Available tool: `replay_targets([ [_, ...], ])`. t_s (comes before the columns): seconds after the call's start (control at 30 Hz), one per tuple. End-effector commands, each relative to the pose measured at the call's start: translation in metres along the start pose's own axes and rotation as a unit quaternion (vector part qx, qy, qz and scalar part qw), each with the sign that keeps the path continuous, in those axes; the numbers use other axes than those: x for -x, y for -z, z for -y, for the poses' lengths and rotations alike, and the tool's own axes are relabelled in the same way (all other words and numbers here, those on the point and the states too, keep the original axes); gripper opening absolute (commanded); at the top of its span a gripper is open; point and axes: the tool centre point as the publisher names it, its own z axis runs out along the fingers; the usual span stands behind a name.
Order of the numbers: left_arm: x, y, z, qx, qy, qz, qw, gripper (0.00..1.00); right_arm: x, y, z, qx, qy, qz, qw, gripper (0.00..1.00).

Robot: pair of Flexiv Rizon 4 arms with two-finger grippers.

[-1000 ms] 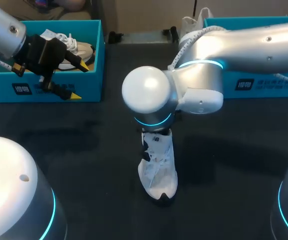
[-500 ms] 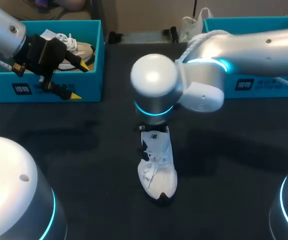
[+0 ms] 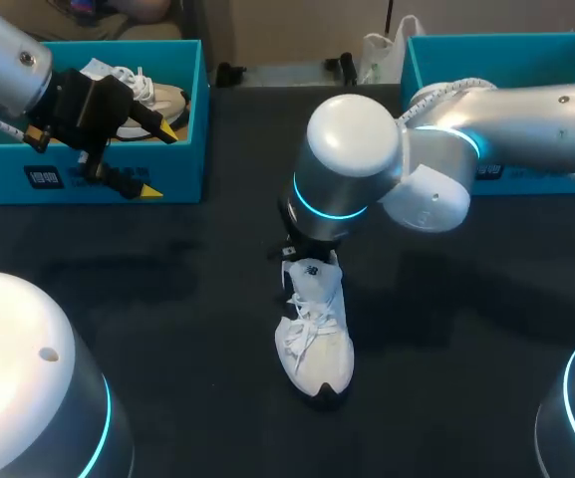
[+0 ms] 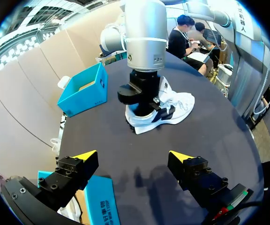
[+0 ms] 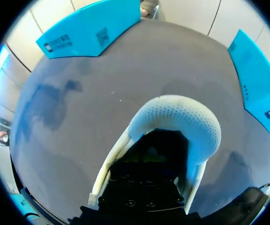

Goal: Take the shoe out of the shoebox, open the shoe tongue, remove and reinsert the insole, then place the shoe into the shoebox

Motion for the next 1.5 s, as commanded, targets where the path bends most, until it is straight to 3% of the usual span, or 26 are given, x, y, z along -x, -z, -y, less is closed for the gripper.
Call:
replay_targets([
  [0.03, 0.000, 0.000, 0.000, 0.002, 0.000, -0.001, 1.000, 1.00, 0.006, 0.013, -0.002, 0.005, -0.016, 0.057, 0.998, 0.00],
  [0.27, 0.000, 0.000, 0.000, 0.002, 0.000, -0.001, 1.000, 1.00, 0.020, 0.029, -0.010, 0.017, -0.022, 0.082, 0.996, 0.00],
  [0.5, 0.000, 0.000, 0.000, 0.002, 0.000, -0.001, 1.000, 1.00, 0.024, 0.006, -0.017, 0.015, -0.026, 0.086, 0.996, 0.00],
  [0.73, 0.000, 0.000, 0.000, 0.002, 0.000, -0.001, 1.000, 1.00, 0.018, -0.005, -0.007, -0.011, -0.019, 0.078, 0.997, 0.00],
  [0.97, 0.000, 0.000, 0.000, 0.002, 0.000, -0.001, 1.000, 1.00, 0.020, 0.022, 0.002, -0.016, -0.031, 0.081, 0.996, 0.00],
  [1.2, 0.000, 0.000, 0.000, 0.002, 0.000, -0.001, 1.000, 1.00, 0.015, 0.040, 0.016, -0.051, -0.048, 0.072, 0.995, 0.00],
  [1.5, 0.000, 0.000, 0.000, 0.002, 0.000, -0.001, 1.000, 1.00, 0.010, 0.021, 0.030, -0.094, -0.059, 0.047, 0.993, 0.00],
])
